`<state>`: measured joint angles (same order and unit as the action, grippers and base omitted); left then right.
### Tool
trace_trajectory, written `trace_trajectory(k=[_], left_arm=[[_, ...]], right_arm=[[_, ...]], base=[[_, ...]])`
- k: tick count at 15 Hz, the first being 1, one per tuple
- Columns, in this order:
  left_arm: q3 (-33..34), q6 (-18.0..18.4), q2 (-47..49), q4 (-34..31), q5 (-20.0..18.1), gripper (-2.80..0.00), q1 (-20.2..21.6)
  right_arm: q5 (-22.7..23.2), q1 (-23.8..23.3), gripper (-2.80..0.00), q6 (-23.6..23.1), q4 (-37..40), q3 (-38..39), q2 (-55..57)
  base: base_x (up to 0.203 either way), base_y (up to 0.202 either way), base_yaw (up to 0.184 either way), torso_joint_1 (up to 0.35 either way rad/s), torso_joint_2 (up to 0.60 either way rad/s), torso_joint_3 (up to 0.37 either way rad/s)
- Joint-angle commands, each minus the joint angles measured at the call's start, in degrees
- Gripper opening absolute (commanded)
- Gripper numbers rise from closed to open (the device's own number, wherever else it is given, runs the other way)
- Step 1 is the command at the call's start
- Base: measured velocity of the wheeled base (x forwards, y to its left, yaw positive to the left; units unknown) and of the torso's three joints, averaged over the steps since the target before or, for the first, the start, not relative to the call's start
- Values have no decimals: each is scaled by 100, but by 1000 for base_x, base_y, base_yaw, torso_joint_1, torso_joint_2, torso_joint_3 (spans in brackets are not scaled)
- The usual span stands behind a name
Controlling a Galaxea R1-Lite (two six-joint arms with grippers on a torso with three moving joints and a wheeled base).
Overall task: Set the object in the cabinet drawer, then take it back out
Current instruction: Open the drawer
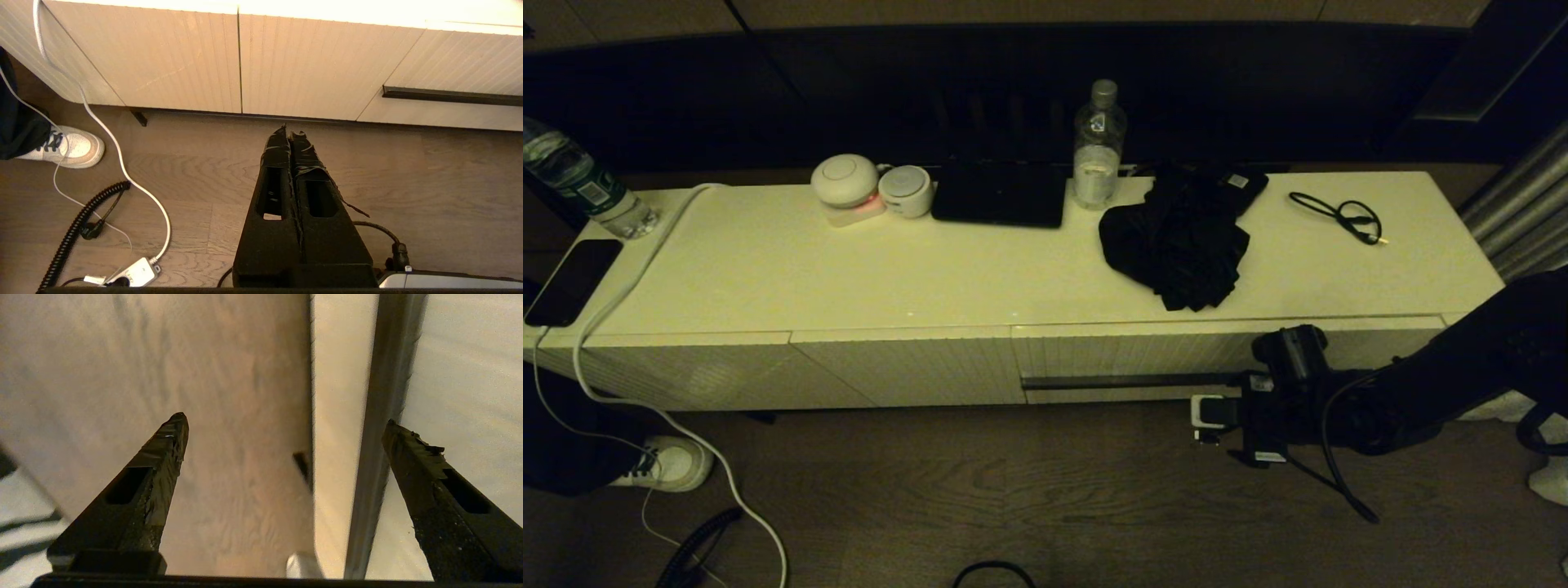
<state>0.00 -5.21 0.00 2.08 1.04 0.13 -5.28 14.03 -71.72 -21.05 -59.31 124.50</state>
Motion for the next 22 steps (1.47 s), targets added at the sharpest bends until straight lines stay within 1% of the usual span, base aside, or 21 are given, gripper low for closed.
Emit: trace_trajectory(k=[1,8,13,16,22], left_arm=[[0,-7,-9,2,2,-280,4],[0,-7,-9,2,2,-280,4],[0,-7,-9,2,2,-280,4],[0,-7,-9,2,2,-280,4],[1,-7,-9,2,2,-280,3]], right_arm=[[36,3,0,-44,-197,-114,229],[44,-40,0,-35,-198,-353,426],[36,-33,0,-27,-172,-282,477],[36,-32,0,154,-145,-239,505],[44,-32,0,158,-145,-45,557]], base=[[0,0,0,0,0,0],[0,0,0,0,0,0],[0,0,0,0,0,0],[0,0,0,0,0,0],[0,0,0,0,0,0]])
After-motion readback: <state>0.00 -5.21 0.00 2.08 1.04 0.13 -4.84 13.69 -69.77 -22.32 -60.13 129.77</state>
